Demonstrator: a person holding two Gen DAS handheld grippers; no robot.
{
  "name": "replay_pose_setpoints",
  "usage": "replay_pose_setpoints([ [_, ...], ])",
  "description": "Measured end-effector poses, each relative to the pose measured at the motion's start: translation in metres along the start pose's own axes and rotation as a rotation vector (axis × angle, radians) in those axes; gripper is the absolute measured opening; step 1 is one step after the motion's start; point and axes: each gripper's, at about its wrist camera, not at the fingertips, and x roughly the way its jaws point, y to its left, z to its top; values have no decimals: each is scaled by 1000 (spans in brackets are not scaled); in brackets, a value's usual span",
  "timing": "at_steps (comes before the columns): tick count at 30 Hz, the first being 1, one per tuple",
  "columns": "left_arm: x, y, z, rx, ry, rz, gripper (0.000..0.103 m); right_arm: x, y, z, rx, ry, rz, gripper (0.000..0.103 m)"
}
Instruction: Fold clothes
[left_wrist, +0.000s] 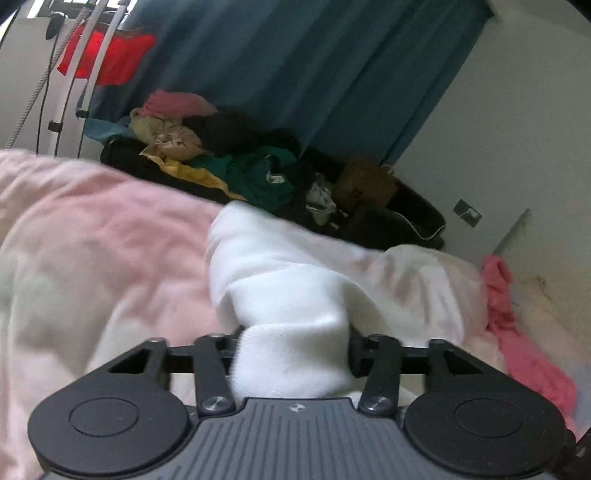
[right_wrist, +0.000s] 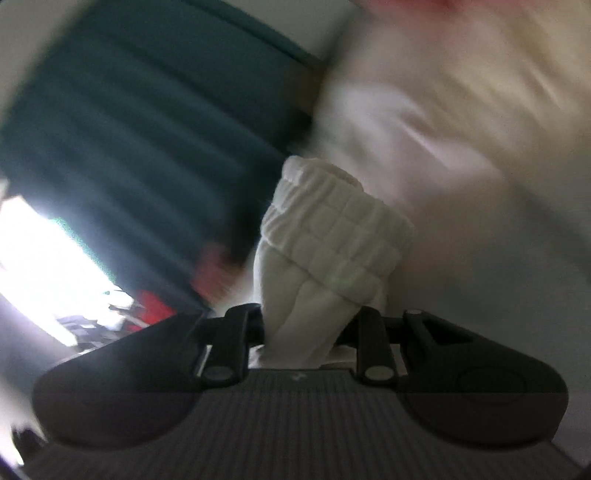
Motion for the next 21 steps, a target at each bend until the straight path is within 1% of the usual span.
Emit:
replay_pose_setpoints([
  [1, 2, 6, -3, 4, 8, -2, 58, 0, -12, -7, 21, 24, -21, 33],
  [2, 5, 12, -6, 9, 17, -4, 61, 0, -19, -10, 17, 39, -25, 34],
  [3, 7, 18, -9, 14, 26, -5, 68, -1, -20, -10, 1, 52, -22, 36],
  [5, 9, 25, -7, 28, 66, 5, 75, -1, -20, -7, 7, 81, -22, 38],
  [7, 0, 32, -4, 66, 94, 22, 79, -5, -22, -2, 54, 109, -35, 43],
  [9, -15, 22, 0, 127, 111, 60, 83, -13, -20, -1, 78, 128, -78, 46],
  [10, -24, 17, 2, 157, 118, 78, 83, -20, -15, -1, 54, 123, -104, 46],
  [11, -45, 10, 5, 172, 109, 91, 84, -27, -8, 0, 19, 114, -130, 46],
  [13, -78, -5, 13, 181, 86, 86, 88, -45, 10, 0, -82, 98, -169, 46],
  [15, -108, -19, 18, 200, 55, 79, 96, -70, 32, 0, -151, 84, -156, 46],
  [18, -154, -41, 26, 227, 9, 69, 100, -105, 67, 3, -251, 80, -122, 46],
  [21, -203, -65, 30, 261, -43, 57, 101, -143, 106, 2, -390, 82, -77, 46],
])
